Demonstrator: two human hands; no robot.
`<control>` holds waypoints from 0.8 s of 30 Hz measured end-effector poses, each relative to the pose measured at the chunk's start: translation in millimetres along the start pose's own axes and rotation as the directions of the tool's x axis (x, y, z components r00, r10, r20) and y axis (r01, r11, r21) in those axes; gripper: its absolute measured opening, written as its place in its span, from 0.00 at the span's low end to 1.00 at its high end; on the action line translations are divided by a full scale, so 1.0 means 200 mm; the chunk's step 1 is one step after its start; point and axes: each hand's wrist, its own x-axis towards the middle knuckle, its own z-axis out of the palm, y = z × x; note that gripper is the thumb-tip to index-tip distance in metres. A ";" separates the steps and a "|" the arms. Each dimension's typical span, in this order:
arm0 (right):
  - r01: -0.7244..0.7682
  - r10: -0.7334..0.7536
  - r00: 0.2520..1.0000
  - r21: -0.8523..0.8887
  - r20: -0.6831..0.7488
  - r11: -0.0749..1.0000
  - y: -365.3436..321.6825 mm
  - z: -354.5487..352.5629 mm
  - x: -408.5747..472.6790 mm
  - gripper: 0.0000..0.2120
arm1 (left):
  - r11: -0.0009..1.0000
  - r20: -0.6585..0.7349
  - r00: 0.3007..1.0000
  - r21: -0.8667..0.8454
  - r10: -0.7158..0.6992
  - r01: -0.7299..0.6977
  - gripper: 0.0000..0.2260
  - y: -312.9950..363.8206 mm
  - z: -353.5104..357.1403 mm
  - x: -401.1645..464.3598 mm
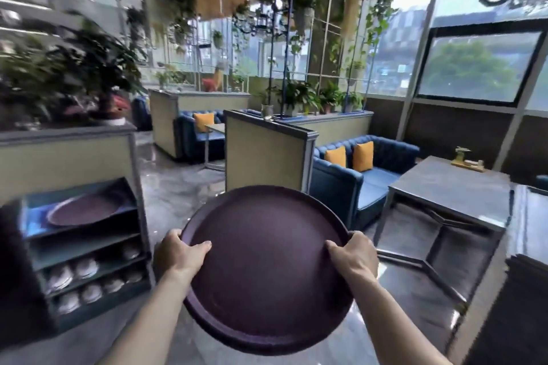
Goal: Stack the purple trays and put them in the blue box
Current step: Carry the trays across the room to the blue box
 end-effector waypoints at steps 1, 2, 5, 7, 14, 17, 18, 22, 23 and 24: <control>0.028 -0.029 0.999 0.010 0.040 1.000 -0.07 0.10 -0.02 0.21 | 1.000 -0.040 0.999 -0.006 -0.029 0.029 0.24 -0.05 -0.09 0.05; 0.059 -0.060 0.995 0.017 0.077 0.998 -0.15 0.19 -0.05 0.20 | 0.998 -0.087 0.994 -0.007 -0.059 0.059 0.25 -0.11 -0.19 0.09; 0.137 -0.141 0.976 0.035 0.168 0.990 -0.38 0.49 -0.16 0.20 | 0.990 -0.217 0.966 -0.009 -0.140 0.142 0.24 -0.29 -0.47 0.20; 0.186 -0.192 0.956 0.047 0.222 0.981 -0.53 0.67 -0.24 0.20 | 0.982 -0.279 0.943 -0.012 -0.183 0.188 0.24 -0.40 -0.65 0.28; 0.300 -0.309 0.879 0.083 0.362 0.950 -0.98 1.24 -0.55 0.24 | 0.957 -0.440 0.854 -0.049 -0.279 0.287 0.17 -0.74 -1.18 0.53; 0.334 -0.343 0.853 0.092 0.394 0.938 -1.13 1.44 -0.65 0.25 | 0.944 -0.485 0.816 -0.064 -0.313 0.324 0.21 -0.87 -1.33 0.65; 0.340 -0.348 0.847 0.092 0.403 0.936 -1.17 1.50 -0.67 0.25 | 0.941 -0.497 0.806 -0.068 -0.321 0.333 0.22 -0.90 -1.37 0.69; 0.348 -0.357 0.833 0.101 0.422 0.932 -1.31 1.71 -0.74 0.24 | 0.936 -0.517 0.788 -0.084 -0.335 0.343 0.25 -1.03 -1.47 0.86; 0.350 -0.356 0.832 0.095 0.426 0.932 -1.33 1.75 -0.74 0.24 | 0.933 -0.520 0.784 -0.085 -0.340 0.349 0.26 -1.05 -1.48 0.90; 0.352 -0.354 0.831 0.088 0.430 0.932 -1.35 1.79 -0.74 0.24 | 0.932 -0.520 0.782 -0.086 -0.344 0.353 0.27 -1.07 -1.49 0.94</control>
